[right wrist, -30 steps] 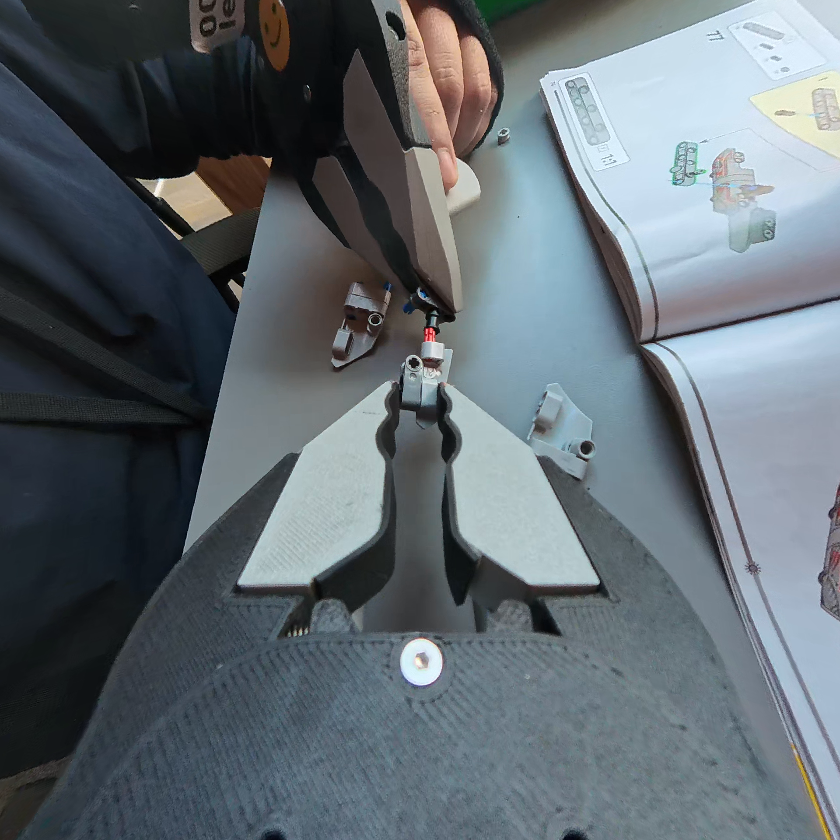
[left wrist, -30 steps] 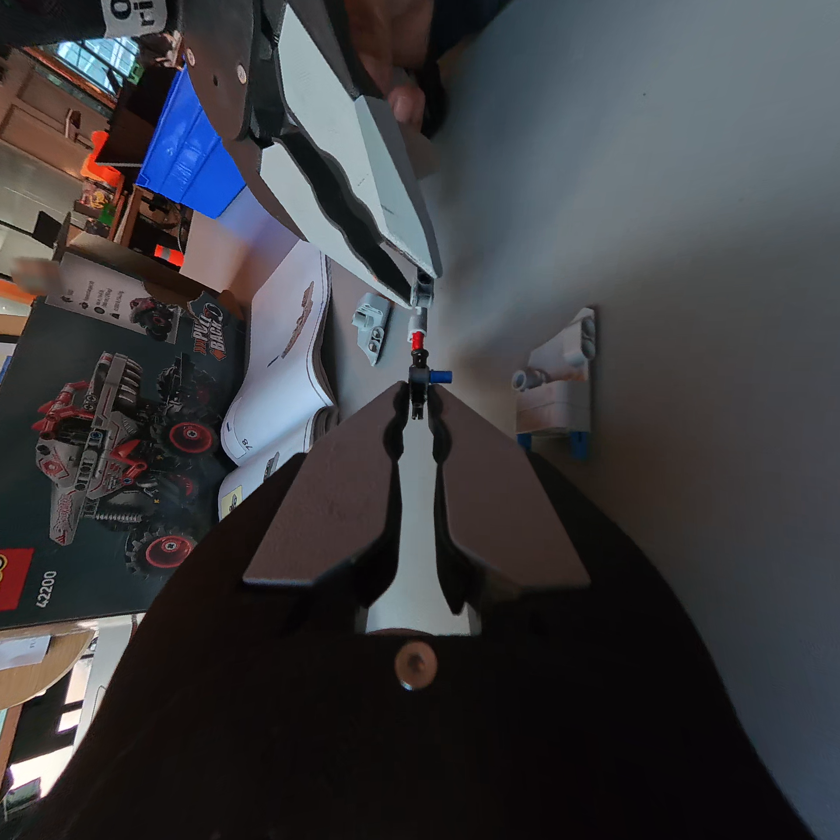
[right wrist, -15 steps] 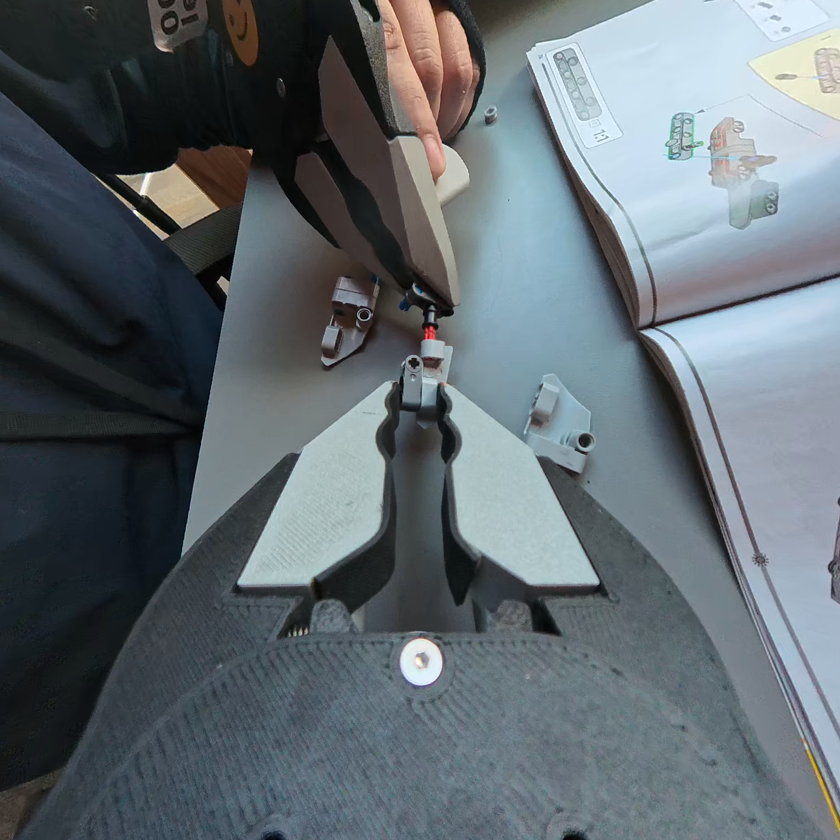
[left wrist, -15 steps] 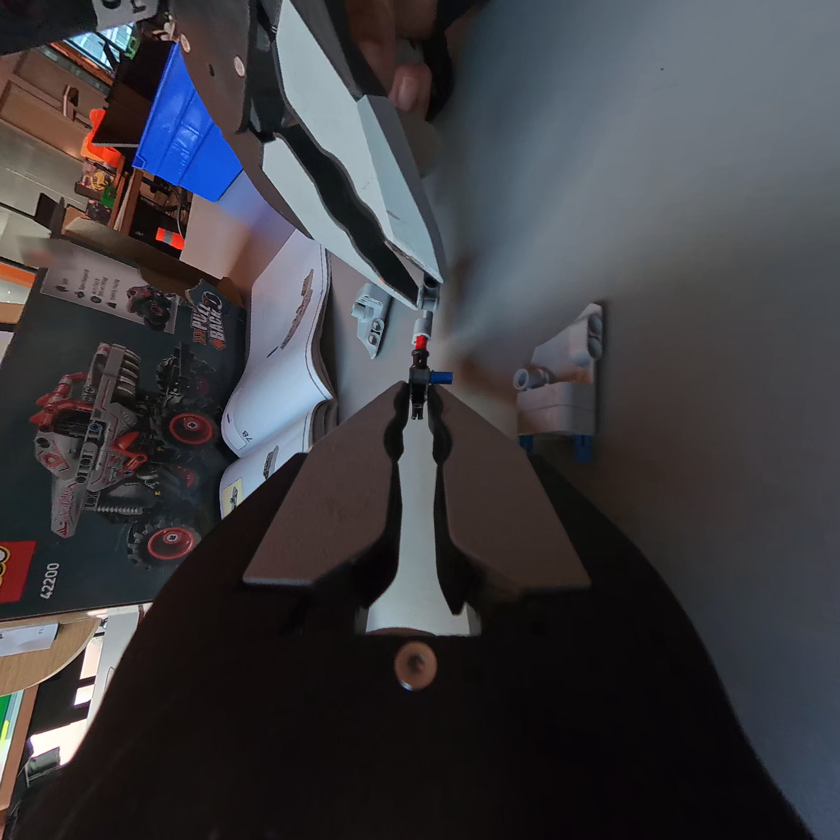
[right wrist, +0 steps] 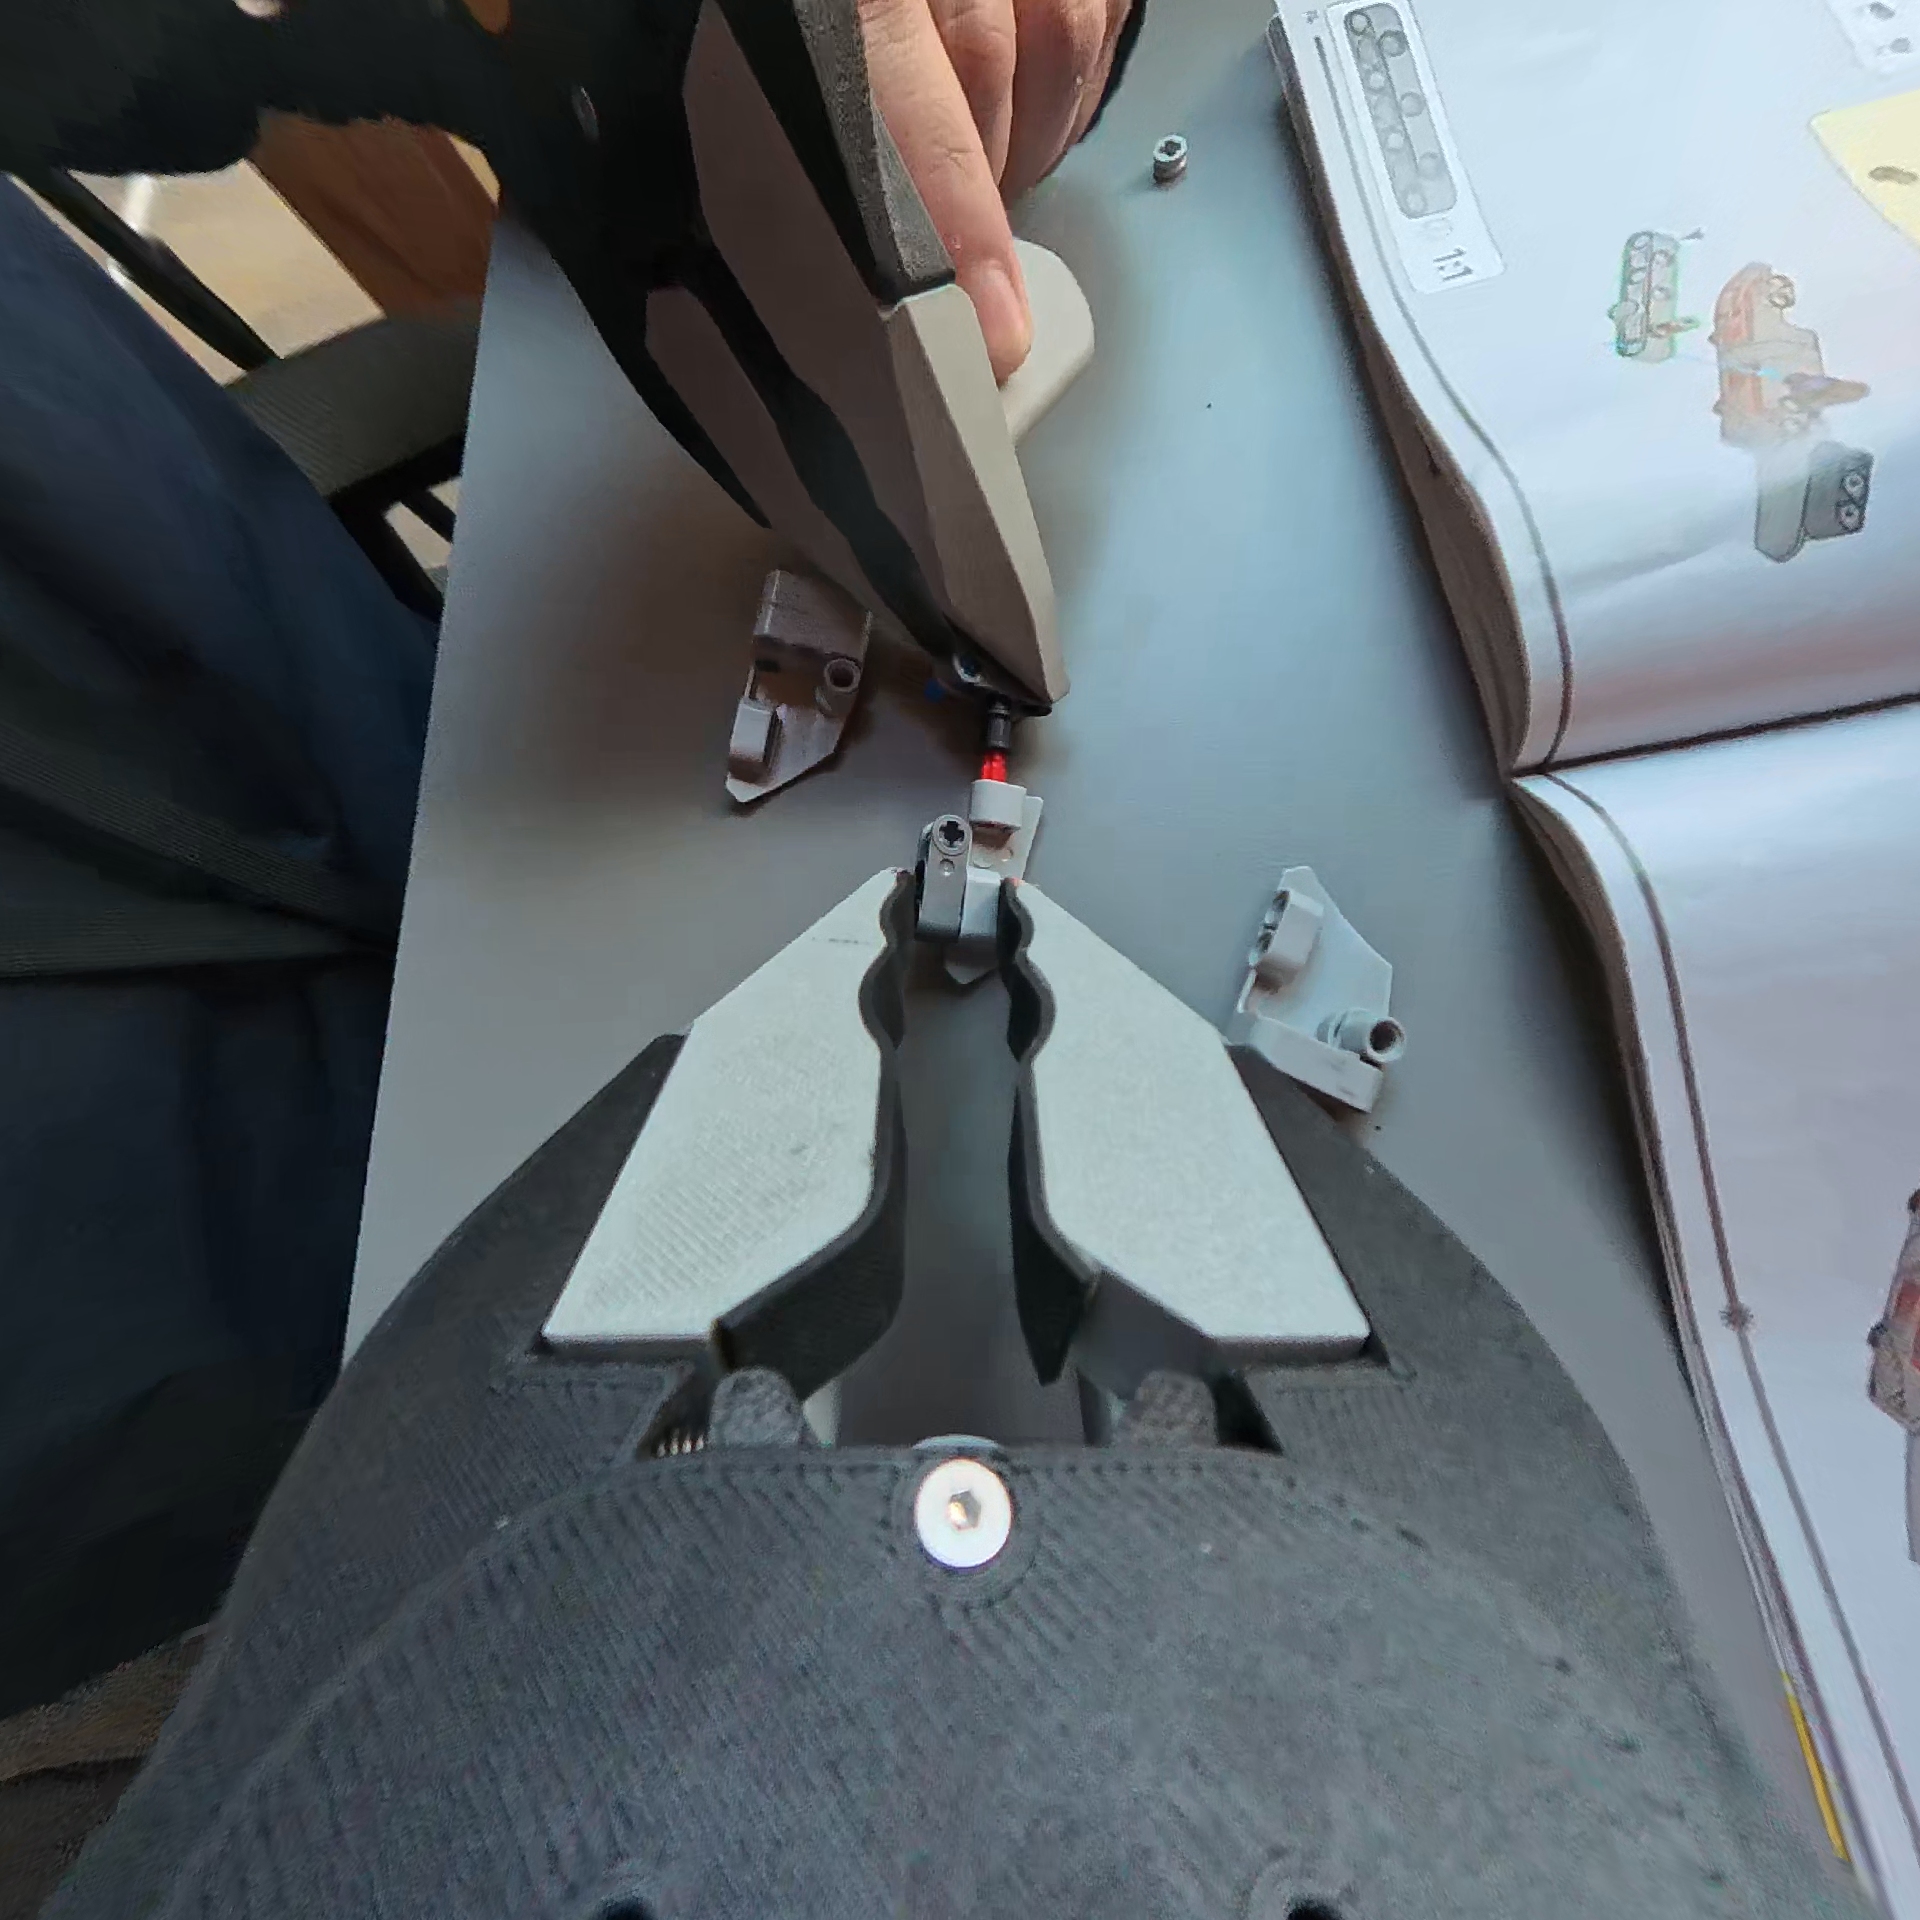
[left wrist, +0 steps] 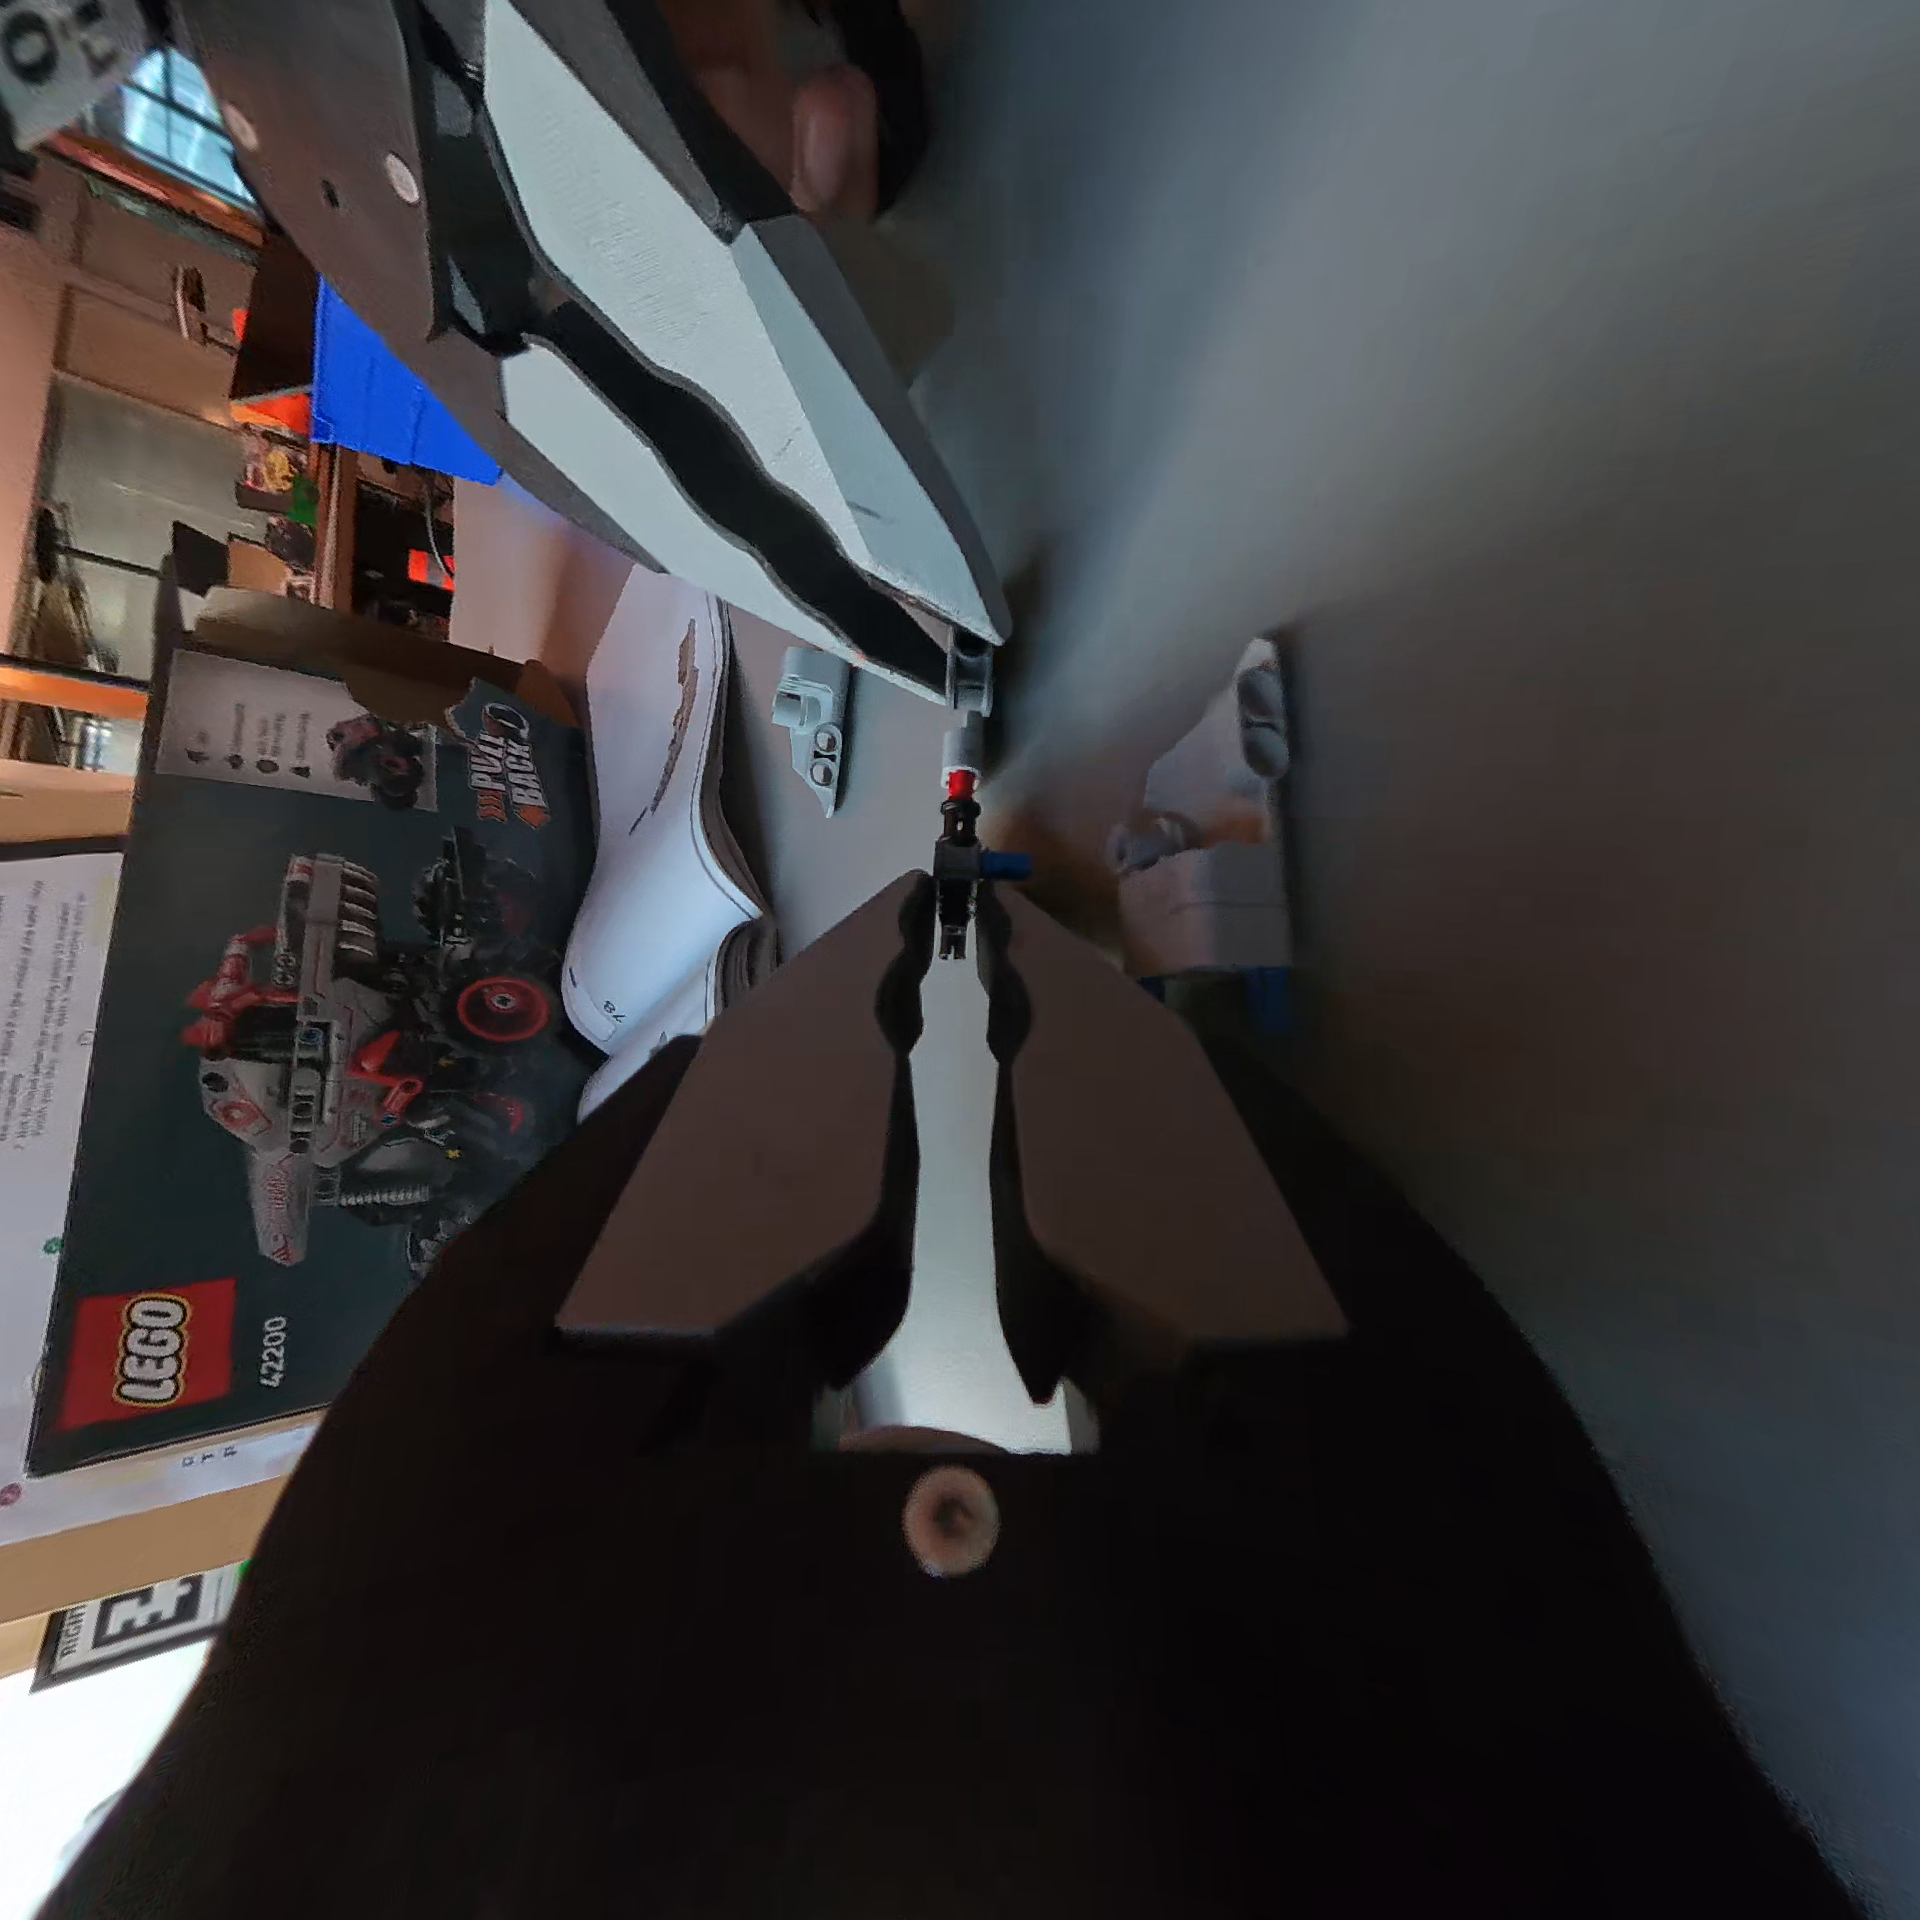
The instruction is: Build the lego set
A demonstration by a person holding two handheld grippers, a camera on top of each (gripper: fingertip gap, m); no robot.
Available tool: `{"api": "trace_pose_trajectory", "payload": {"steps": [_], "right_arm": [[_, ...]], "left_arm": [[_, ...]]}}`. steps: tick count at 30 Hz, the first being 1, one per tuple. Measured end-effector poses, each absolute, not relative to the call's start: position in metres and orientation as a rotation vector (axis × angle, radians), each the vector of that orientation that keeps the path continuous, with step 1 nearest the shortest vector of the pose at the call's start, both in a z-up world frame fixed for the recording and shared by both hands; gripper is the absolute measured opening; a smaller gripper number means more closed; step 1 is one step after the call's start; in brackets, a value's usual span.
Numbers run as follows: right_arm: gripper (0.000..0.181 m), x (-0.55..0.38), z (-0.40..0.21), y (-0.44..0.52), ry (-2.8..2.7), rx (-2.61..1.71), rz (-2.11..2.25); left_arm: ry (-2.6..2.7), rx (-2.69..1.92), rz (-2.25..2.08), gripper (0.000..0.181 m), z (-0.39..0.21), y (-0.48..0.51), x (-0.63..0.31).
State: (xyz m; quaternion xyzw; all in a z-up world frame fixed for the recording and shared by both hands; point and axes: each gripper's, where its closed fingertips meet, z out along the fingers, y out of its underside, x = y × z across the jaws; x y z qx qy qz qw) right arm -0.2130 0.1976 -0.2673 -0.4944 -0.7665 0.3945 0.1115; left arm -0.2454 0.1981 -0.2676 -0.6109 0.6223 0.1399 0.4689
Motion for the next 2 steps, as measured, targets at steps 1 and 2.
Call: {"api": "trace_pose_trajectory", "payload": {"steps": [1,2], "right_arm": [[0.012,-0.2132,-0.2675,0.1977,-2.256,-1.439,1.135],[0.012,-0.2133,-0.2676,0.1976,-2.258,-1.428,1.123]], "left_arm": [[1.525,-1.511,0.341,0.004,-0.2677,0.1981,-0.2454],[1.525,-1.518,0.330,0.004,-0.2677,0.1978,-0.2454]]}}
